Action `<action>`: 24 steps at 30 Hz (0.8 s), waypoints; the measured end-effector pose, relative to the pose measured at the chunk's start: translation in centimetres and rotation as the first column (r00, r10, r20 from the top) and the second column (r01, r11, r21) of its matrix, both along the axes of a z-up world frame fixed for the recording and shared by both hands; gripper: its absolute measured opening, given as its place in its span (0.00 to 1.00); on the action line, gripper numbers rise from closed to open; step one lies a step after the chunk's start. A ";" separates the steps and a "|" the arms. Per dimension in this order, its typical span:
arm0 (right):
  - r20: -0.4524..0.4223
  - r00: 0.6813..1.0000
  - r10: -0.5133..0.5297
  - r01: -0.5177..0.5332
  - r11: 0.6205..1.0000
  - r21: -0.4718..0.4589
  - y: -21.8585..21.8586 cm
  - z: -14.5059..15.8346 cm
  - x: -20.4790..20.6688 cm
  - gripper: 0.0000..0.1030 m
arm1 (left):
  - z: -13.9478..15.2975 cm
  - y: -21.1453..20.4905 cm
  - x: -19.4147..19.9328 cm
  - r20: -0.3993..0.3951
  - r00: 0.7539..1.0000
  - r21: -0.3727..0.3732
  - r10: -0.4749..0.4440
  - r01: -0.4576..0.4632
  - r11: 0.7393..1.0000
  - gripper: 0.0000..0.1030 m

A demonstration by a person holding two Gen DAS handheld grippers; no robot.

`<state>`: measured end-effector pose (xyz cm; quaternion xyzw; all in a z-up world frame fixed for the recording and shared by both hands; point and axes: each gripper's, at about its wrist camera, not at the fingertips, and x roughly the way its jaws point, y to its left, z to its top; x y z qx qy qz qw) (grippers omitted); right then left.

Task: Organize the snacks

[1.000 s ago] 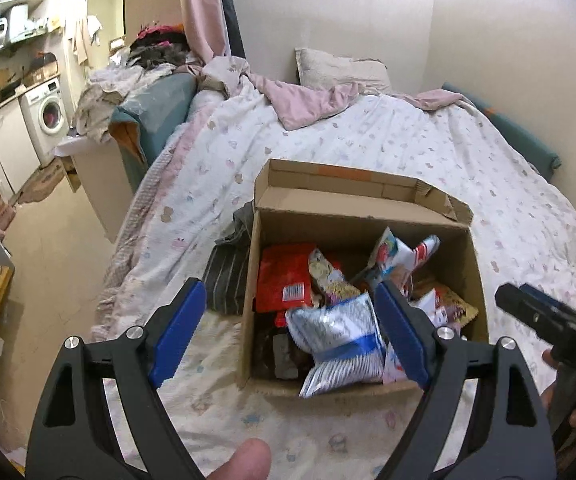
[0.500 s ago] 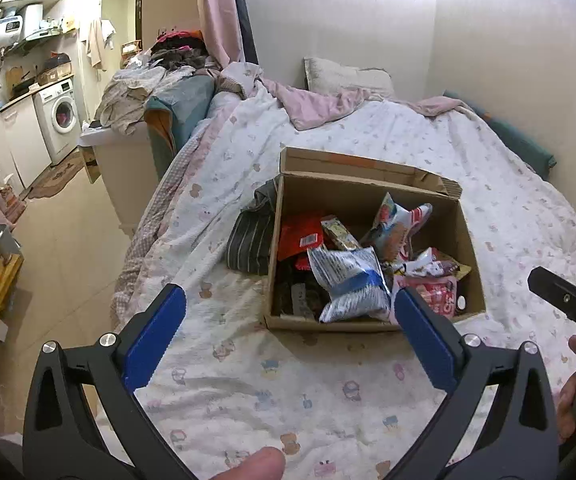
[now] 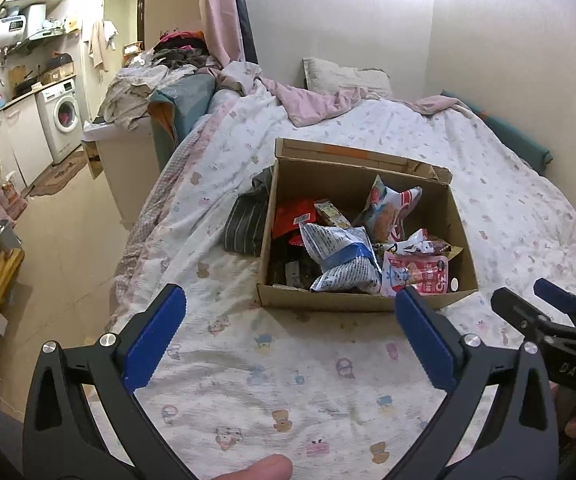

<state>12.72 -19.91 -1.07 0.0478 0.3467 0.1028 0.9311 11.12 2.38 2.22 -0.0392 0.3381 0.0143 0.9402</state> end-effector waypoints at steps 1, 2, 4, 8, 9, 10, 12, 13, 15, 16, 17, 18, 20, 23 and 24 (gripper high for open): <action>-0.003 1.000 -0.003 0.003 1.000 0.000 0.0 -0.1 0.1 1.00 | -0.1 0.0 0.1 -0.002 1.000 0.002 0.000 0.000 1.000 1.00; -0.005 1.000 -0.006 0.006 1.000 0.001 0.0 -0.2 0.2 1.00 | -0.2 0.0 0.1 -0.004 1.000 0.004 0.001 -0.001 1.000 1.00; -0.004 1.000 -0.011 0.011 1.000 0.001 0.0 -0.2 0.3 1.00 | -0.4 -0.1 0.2 -0.016 1.000 0.007 0.006 -0.006 1.000 1.00; -0.003 1.000 -0.010 0.010 1.000 -0.004 0.2 -0.3 0.4 1.00 | -0.8 0.1 0.4 -0.031 0.999 -0.001 0.013 -0.013 1.000 1.00; -0.001 1.000 -0.011 0.011 1.000 -0.004 0.2 -0.3 0.4 1.00 | -0.8 0.1 0.4 -0.032 0.999 -0.004 0.012 -0.012 1.000 1.00; 0.000 1.000 -0.012 0.012 1.000 -0.007 0.2 -0.3 0.4 1.00 | -0.8 0.1 0.4 -0.031 0.999 -0.004 0.012 -0.012 1.000 1.00; 0.002 1.000 -0.013 0.013 1.000 -0.009 0.3 -0.3 0.4 1.00 | -0.7 0.1 0.4 -0.028 1.000 -0.003 0.013 -0.013 1.000 1.00; 0.001 1.000 -0.012 0.012 1.000 -0.008 0.3 -0.3 0.4 1.00 | -0.7 0.1 0.4 -0.028 1.000 -0.003 0.012 -0.013 1.000 1.00; 0.001 1.000 -0.013 0.013 1.000 -0.010 0.3 -0.2 0.5 1.00 | -0.7 0.0 0.4 -0.026 1.000 -0.003 0.011 -0.011 1.000 1.00; 0.002 1.000 -0.014 0.014 1.000 -0.011 0.3 -0.2 0.5 1.00 | -0.7 0.0 0.4 -0.026 1.000 -0.002 0.011 -0.011 1.000 1.00; 0.003 1.000 -0.015 0.015 1.000 -0.011 0.3 -0.3 0.5 1.00 | -0.7 0.0 0.4 -0.027 1.000 -0.002 0.010 -0.010 1.000 1.00; 0.004 1.000 -0.016 0.016 1.000 -0.010 0.3 -0.2 0.4 1.00 | -0.8 0.0 0.4 -0.029 1.000 -0.002 0.010 -0.010 1.000 1.00; 0.006 1.000 -0.017 0.018 1.000 -0.010 0.3 -0.2 0.5 1.00 | -0.7 0.0 0.4 -0.027 1.000 -0.001 0.013 -0.013 1.000 1.00; 0.008 1.000 -0.018 0.018 1.000 -0.009 0.3 -0.2 0.4 1.00 | -0.7 0.0 0.4 -0.026 1.000 -0.004 0.012 -0.012 1.000 1.00; 0.008 1.000 -0.018 0.018 1.000 -0.010 0.2 -0.2 0.4 1.00 | -0.7 0.0 0.4 -0.027 1.000 -0.002 0.012 -0.012 1.000 1.00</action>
